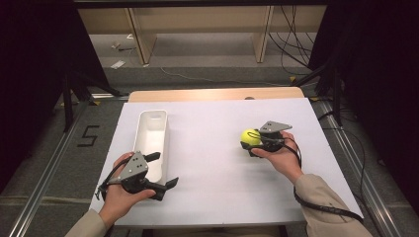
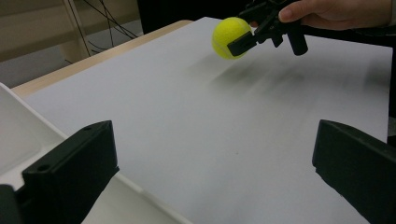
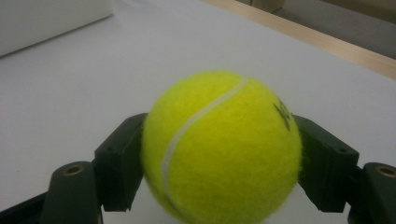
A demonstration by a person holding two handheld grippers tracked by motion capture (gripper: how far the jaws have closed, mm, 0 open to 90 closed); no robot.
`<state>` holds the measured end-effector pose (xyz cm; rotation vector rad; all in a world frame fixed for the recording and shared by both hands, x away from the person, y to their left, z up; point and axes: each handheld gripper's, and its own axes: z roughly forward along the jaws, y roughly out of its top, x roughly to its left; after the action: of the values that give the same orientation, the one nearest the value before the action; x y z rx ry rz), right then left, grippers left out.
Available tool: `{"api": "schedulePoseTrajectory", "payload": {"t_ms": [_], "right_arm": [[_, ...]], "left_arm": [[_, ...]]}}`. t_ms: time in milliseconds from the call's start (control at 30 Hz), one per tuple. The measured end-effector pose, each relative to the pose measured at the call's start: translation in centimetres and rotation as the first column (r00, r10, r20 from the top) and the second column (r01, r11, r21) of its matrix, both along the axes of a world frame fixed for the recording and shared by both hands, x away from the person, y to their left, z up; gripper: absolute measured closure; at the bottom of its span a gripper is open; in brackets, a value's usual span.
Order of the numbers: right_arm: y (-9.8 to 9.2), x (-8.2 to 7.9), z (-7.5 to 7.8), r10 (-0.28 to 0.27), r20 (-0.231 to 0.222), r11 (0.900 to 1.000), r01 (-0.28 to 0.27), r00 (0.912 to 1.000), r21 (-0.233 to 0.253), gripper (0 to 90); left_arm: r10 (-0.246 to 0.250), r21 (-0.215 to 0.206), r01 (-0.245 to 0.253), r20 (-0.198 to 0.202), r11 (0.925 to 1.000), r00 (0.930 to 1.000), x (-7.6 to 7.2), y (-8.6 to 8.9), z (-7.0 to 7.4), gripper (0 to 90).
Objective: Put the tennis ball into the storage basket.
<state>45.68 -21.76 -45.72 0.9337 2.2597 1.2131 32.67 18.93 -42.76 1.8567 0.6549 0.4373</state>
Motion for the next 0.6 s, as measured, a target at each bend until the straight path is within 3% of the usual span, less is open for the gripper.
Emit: {"api": "schedulePoseTrajectory", "payload": {"t_ms": [600], "right_arm": [[0.2,-0.1,1.2,-0.002,0.033,0.999,0.001,0.9994,0.036,26.6]], "left_arm": [[-0.002,0.002,0.002,0.001,1.0000,1.0000,0.0,0.0,0.0,0.0]]}}
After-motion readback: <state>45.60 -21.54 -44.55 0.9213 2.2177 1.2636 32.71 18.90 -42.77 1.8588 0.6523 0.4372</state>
